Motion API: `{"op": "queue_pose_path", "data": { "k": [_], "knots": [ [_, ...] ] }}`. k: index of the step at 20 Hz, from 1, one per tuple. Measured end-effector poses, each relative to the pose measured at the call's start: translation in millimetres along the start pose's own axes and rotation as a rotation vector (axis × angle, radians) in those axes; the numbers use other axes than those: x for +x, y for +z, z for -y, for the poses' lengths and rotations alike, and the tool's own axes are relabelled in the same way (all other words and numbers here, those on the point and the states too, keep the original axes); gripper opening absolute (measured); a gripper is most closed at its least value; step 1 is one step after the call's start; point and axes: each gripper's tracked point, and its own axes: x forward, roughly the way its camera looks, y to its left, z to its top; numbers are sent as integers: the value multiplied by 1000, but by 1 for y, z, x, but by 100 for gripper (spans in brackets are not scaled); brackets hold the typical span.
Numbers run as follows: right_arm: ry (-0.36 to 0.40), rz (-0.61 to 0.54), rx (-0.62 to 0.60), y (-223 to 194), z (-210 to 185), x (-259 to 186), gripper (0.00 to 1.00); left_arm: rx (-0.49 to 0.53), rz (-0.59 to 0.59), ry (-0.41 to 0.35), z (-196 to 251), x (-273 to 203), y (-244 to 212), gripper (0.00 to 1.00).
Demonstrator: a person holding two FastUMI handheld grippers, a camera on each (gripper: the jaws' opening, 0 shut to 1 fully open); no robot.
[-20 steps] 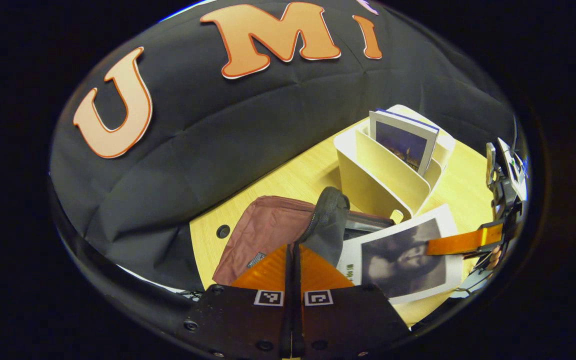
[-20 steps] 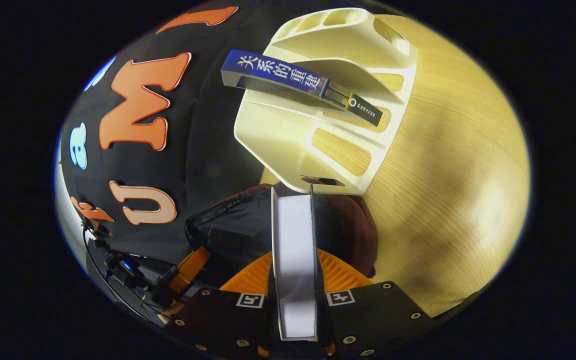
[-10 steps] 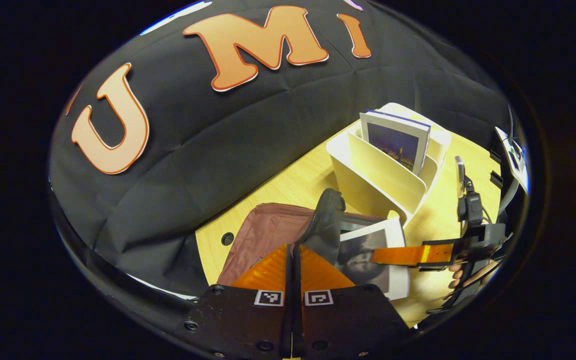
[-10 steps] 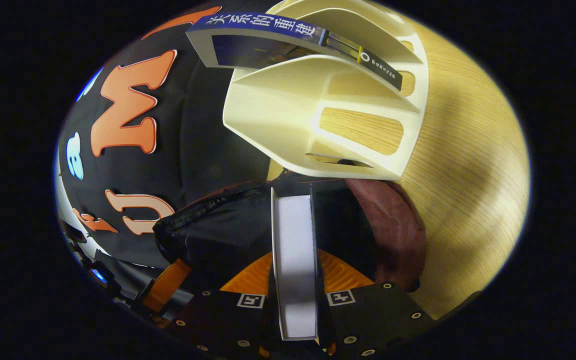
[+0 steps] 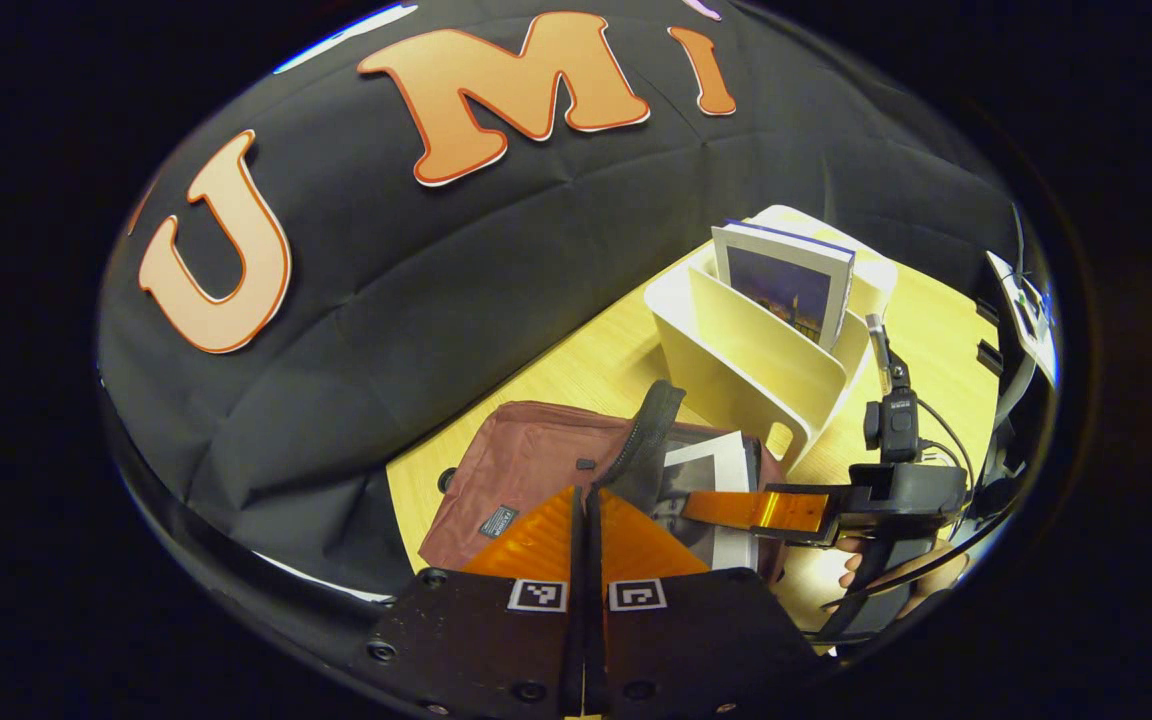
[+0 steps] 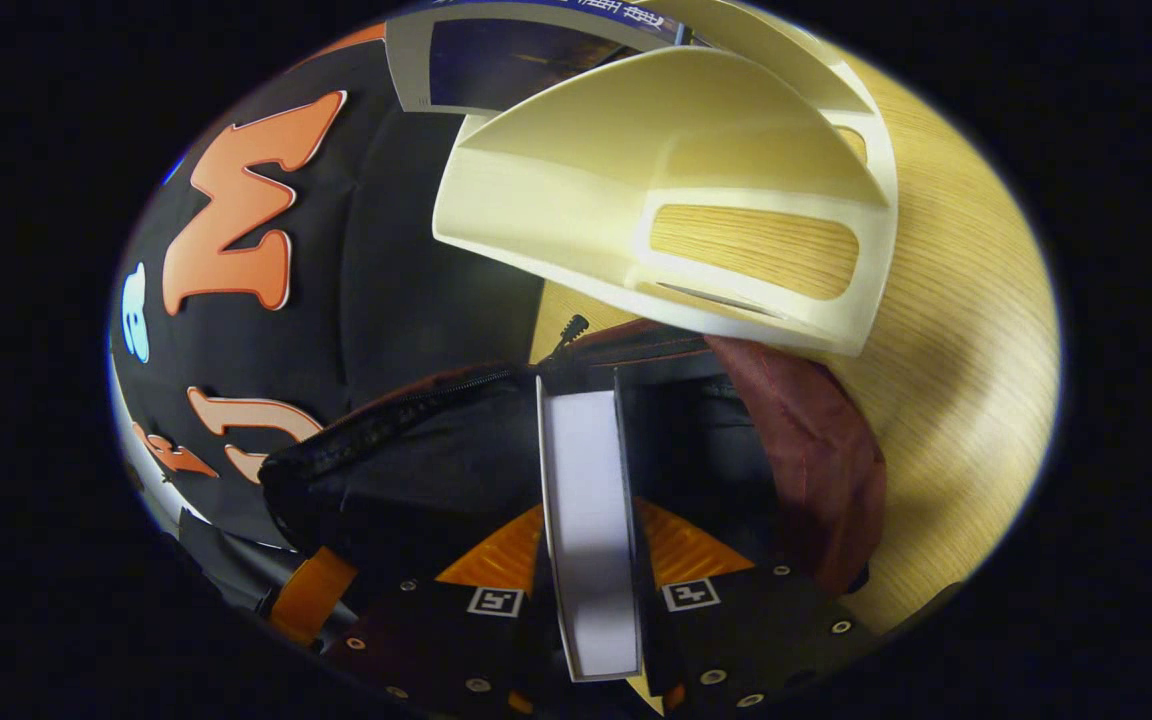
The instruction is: Open the schoolbag, grab two books from the bookshelf and put them into the schoolbag.
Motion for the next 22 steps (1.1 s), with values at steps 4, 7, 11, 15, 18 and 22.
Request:
{"op": "queue_pose_path", "data": {
  "k": [4, 7, 11, 15, 18, 22],
  "knots": [
    [-103, -34, 4, 0, 21, -8, 66, -33, -3, -17, -1, 5, -4, 1],
    [-152, -71, -38, -2, 30, -21, 96, -51, -3, -29, -2, 3, -7, 1],
    [-201, -81, -143, 8, 38, -47, 98, -83, -3, -52, -1, 5, -12, 1],
    [-201, -86, -177, 26, 44, -79, 98, -102, 1, -62, -2, 5, -19, 1],
    [-260, -71, -257, 51, 60, -112, 98, -103, -6, -67, -2, 9, -24, 1],
    [-377, -51, -435, 95, 74, -158, 98, -109, -4, -75, -2, 11, -26, 1]
  ]
}}
